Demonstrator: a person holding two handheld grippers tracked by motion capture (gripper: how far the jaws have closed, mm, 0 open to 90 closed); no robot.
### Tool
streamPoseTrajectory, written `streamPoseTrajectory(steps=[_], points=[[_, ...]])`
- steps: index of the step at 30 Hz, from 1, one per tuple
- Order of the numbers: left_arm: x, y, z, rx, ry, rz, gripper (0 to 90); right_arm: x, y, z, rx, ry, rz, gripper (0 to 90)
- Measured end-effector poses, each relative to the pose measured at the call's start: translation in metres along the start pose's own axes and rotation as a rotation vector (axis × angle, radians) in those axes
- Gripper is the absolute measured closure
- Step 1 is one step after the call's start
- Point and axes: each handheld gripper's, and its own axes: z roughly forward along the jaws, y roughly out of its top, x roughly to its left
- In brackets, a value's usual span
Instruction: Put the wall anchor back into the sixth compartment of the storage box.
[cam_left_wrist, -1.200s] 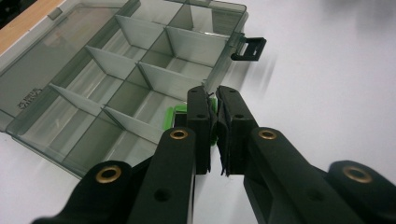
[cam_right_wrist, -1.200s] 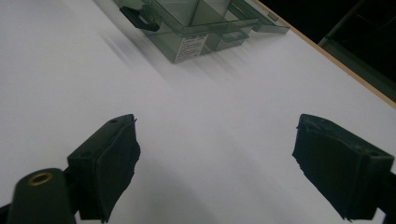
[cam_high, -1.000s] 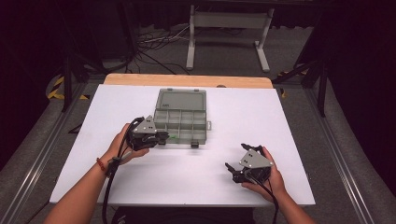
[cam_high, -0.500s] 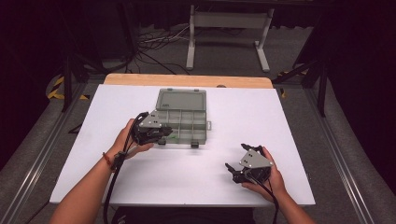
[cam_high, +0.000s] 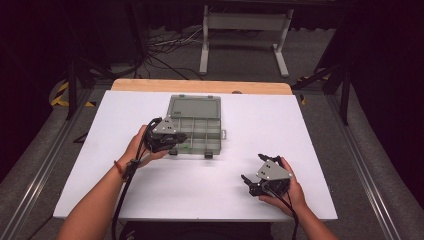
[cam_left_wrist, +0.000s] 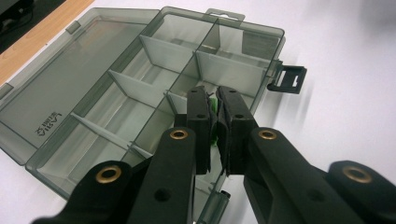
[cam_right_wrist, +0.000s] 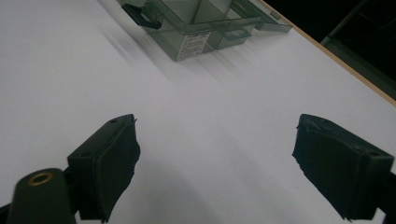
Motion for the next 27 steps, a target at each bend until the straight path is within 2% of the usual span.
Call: streamPoseTrajectory(steps=[9, 18, 27], points=[[0.005, -0.001, 0.005, 0.001, 0.004, -0.022, 84.6, 0.000, 0.000, 0.000, 0.001, 0.001, 0.000, 14.4], [0.006, 0.002, 0.010, 0.014, -0.001, -0.016, 84.5, 0.000, -0.001, 0.000, 0.003, 0.001, 0.001, 14.4], [0.008, 0.000, 0.016, 0.021, -0.005, -0.035, 84.5, -0.001, -0.001, 0.000, 0.003, 0.002, 0.000, 14.4]])
